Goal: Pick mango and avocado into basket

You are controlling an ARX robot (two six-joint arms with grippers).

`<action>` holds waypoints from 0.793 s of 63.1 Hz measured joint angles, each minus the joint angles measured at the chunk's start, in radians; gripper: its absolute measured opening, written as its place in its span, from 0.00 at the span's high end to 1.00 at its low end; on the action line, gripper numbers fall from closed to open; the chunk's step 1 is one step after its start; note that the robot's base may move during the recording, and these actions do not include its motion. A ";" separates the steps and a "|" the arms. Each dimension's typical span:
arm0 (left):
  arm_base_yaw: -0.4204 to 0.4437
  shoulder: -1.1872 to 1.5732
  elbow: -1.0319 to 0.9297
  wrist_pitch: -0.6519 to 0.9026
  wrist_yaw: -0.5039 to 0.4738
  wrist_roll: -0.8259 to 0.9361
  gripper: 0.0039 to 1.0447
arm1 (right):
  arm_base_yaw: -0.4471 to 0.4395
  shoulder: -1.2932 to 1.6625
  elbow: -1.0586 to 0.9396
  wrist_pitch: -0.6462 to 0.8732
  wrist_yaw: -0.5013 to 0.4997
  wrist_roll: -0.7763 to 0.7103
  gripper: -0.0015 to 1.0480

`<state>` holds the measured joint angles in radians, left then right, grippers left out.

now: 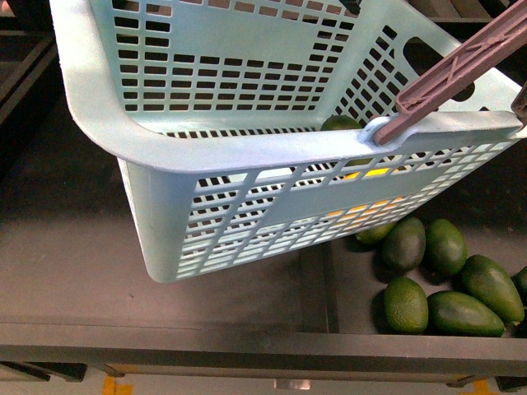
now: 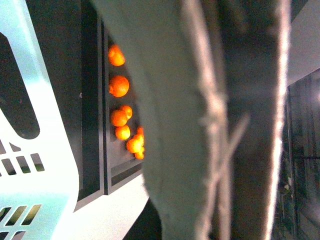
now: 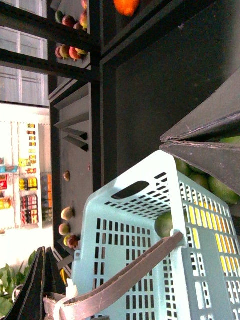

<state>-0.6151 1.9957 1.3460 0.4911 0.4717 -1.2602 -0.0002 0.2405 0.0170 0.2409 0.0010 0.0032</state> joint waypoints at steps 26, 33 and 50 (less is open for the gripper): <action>0.000 0.000 0.000 0.000 -0.001 0.000 0.96 | 0.000 -0.229 0.000 -0.235 -0.001 0.000 0.98; 0.000 0.000 0.000 0.000 0.001 0.000 0.96 | 0.000 -0.233 0.000 -0.238 0.000 0.000 0.98; 0.000 0.000 0.000 0.000 0.000 0.004 0.96 | 0.000 -0.234 0.000 -0.239 -0.001 0.000 0.78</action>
<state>-0.6151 1.9957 1.3460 0.4911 0.4717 -1.2560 -0.0002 0.0063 0.0174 0.0017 0.0002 0.0029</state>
